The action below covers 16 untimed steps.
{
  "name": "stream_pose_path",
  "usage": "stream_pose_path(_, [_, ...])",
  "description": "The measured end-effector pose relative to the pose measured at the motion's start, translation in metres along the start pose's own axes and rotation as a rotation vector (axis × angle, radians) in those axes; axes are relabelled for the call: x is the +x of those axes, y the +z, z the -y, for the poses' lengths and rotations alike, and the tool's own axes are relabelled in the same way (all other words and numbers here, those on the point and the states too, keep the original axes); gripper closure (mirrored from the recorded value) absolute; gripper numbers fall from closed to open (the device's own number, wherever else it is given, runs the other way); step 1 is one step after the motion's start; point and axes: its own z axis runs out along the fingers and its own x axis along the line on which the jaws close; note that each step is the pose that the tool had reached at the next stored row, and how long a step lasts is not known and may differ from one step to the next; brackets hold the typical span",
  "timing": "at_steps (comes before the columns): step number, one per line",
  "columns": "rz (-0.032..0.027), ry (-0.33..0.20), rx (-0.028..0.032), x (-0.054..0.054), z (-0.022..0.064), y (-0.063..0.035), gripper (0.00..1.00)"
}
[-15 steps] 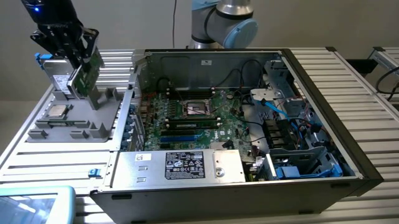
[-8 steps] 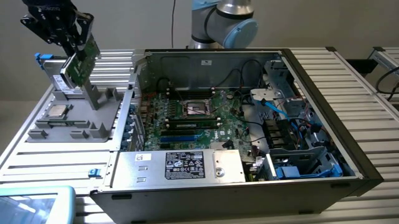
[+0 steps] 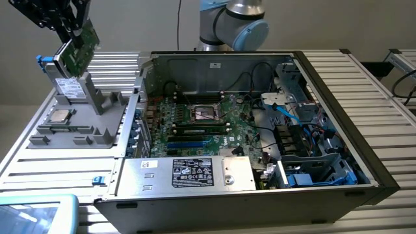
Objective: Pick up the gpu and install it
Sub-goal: 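Pick up the gpu and move the gpu toward the slot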
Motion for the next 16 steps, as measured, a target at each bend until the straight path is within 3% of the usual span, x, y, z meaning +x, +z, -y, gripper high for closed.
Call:
stream_pose_path(9, [-0.0001, 0.0, 0.0, -0.001, -0.002, -0.0403, 0.73])
stream_pose_path(13, [0.0002, 0.0, -0.0001, -0.001, -0.002, -0.0409, 0.73])
stream_pose_path(16, [-0.0023, -0.046, -0.0008, -0.001, -0.002, -0.041, 0.73])
